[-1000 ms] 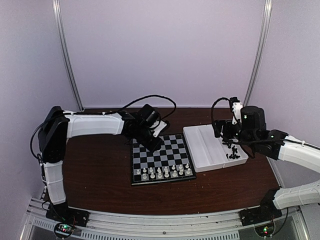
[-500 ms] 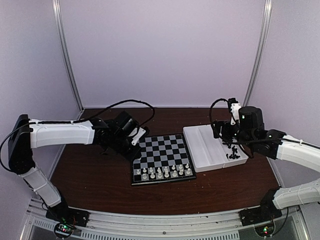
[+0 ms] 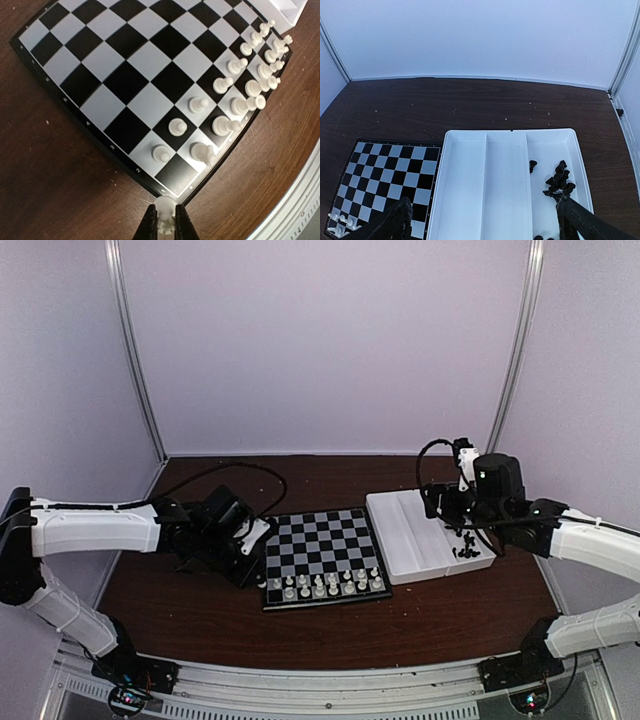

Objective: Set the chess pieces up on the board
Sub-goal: Place the chess piece on the chessboard.

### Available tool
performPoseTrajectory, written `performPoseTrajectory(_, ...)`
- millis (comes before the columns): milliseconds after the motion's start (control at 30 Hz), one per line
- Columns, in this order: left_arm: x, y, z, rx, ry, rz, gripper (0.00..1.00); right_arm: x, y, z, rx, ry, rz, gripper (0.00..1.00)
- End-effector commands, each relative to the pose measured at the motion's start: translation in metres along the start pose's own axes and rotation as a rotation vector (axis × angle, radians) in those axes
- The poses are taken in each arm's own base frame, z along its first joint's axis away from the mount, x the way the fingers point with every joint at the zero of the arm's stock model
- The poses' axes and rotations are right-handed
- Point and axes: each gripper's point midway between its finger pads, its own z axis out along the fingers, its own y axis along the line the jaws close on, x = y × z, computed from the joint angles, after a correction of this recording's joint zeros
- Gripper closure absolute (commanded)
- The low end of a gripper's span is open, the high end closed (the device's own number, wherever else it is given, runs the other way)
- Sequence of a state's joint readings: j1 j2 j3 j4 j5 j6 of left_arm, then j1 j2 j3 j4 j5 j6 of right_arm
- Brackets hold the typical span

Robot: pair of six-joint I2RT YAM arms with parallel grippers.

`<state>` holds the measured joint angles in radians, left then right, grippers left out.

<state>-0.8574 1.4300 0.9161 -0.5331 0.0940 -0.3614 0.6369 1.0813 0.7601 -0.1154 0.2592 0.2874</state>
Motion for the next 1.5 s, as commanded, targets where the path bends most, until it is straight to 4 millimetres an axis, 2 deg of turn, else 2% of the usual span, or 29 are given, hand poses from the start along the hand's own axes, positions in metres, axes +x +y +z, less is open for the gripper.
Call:
performPoseTrajectory(0,0.004,-0.014,0.002,0.068,-0.025,0.007,0.93,0.005,-0.001,0.005,0.005,0.01,0.002,0.0)
performPoseTrajectory(333,0.013,-0.022,0.016,0.079,-0.046,0.047,0.93,0.007,-0.002,0.007,0.009,0.017,0.002,0.0)
performPoseTrajectory(1467,0.002,-0.024,0.038,0.032,-0.052,0.119,0.93,0.008,-0.008,0.003,0.027,0.017,0.001,0.0)
